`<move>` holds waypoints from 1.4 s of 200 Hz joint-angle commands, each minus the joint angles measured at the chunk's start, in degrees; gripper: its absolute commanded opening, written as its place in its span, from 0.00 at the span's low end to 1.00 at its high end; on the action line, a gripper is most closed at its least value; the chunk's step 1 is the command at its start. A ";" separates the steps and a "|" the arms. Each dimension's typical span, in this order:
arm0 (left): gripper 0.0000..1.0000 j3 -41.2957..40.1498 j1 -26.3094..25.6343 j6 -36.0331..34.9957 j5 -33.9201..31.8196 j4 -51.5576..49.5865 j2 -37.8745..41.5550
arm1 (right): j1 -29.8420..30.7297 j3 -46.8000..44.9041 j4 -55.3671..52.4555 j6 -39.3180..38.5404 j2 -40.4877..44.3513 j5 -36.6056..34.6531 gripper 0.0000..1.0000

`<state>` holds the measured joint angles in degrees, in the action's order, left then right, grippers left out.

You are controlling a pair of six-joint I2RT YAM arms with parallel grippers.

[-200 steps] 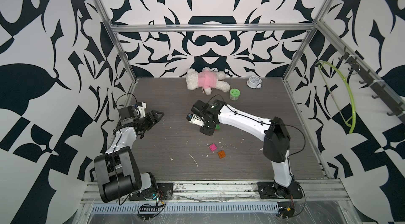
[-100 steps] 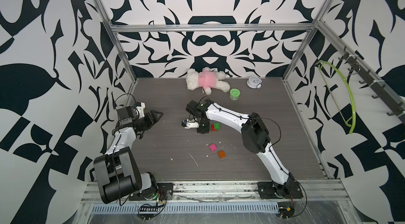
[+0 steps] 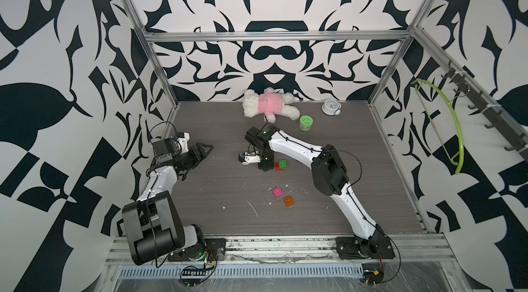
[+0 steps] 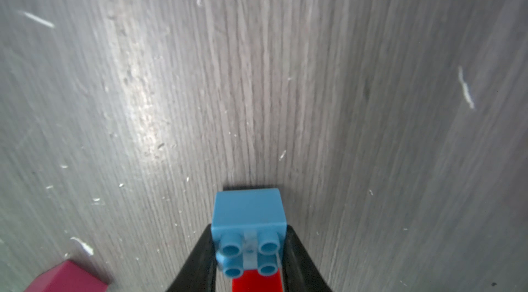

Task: Assemble the letter y with lego
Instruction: Place the lego brick at the center of the board, then pick up the lego brick from the center of the board.

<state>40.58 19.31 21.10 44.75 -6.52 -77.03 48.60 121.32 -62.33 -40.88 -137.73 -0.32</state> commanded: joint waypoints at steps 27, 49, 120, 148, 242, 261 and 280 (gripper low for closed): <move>0.75 -1.96 -3.57 -1.24 4.45 1.60 -2.01 | -0.40 0.08 -0.29 -0.30 6.15 1.22 0.56; 0.74 -2.12 -4.88 -2.28 4.82 1.60 -2.74 | -1.90 -4.85 2.03 -0.30 11.63 3.35 0.56; 0.74 -2.16 -5.25 -2.38 3.50 1.51 -3.43 | -8.52 -26.64 13.49 -5.91 23.56 8.20 0.57; 0.74 -2.09 -5.24 -2.36 3.28 1.49 -3.39 | -9.17 -33.30 20.92 -8.96 26.35 11.59 0.57; 0.73 -2.15 -5.23 -2.54 2.80 1.47 -3.40 | -10.15 -36.43 27.61 -8.31 24.29 12.31 0.57; 0.73 -2.10 -5.23 -2.47 2.62 1.45 -3.43 | -10.19 -35.34 26.24 -7.21 23.41 11.85 0.57; 0.73 -2.11 -5.25 -2.47 2.57 1.51 -3.38 | -10.20 -34.73 24.39 -6.02 23.12 12.12 0.56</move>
<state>39.16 14.17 19.49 47.40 -5.30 -80.01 38.59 84.82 -35.86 -48.95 -114.17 11.14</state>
